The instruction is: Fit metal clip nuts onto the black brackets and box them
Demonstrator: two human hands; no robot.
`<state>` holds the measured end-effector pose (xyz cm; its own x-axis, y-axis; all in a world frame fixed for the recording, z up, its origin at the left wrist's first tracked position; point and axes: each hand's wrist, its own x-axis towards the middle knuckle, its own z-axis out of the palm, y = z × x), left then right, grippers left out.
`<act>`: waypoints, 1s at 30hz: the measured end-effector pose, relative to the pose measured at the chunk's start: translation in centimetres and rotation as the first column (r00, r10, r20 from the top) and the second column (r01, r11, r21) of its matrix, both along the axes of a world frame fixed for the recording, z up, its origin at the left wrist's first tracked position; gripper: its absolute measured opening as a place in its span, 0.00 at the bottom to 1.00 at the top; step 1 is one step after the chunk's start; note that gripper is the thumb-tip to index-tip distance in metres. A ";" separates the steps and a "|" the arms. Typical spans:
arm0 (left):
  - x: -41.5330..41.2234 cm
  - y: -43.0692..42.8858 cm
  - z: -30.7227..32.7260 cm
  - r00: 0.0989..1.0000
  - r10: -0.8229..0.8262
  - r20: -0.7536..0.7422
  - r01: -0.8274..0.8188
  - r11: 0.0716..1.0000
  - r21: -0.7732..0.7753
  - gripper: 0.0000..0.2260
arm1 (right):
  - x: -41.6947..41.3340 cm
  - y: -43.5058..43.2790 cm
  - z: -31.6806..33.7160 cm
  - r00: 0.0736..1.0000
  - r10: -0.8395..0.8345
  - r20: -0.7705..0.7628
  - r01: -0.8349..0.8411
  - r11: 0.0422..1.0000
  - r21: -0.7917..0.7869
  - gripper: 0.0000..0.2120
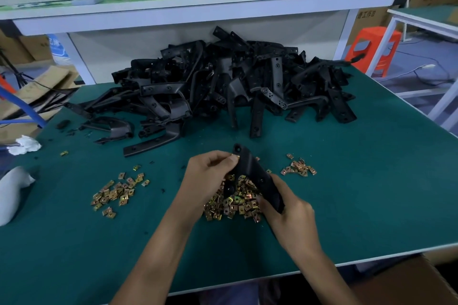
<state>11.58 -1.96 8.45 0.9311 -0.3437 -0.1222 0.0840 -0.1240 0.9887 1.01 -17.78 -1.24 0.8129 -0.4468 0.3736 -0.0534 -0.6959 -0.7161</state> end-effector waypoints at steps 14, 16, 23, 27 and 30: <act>0.6 -1.4 -6.2 0.963 -0.197 0.185 0.161 0.968 0.194 0.12 | -16.1 -4.3 1.1 0.853 -0.521 0.029 0.351 0.614 0.707 0.06; 1.8 -2.5 -8.7 0.934 -0.311 0.176 0.262 0.931 0.256 0.14 | -20.7 -7.0 1.4 0.683 -0.729 -0.052 0.507 0.421 0.752 0.12; 1.7 -3.9 -11.5 0.888 -0.419 0.188 0.337 0.873 0.352 0.17 | -26.9 -12.4 1.9 0.525 -0.833 -0.175 0.640 0.251 0.726 0.25; -2.6 -2.9 -7.9 0.926 -0.248 0.285 0.155 0.938 0.310 0.09 | -23.0 -13.1 1.6 0.662 -0.736 -0.139 0.639 0.459 0.617 0.10; -4.7 -1.6 -6.7 0.841 -0.184 0.508 -0.066 0.898 0.434 0.07 | -16.1 -12.9 2.7 0.813 -0.575 -0.090 0.533 0.674 0.512 0.06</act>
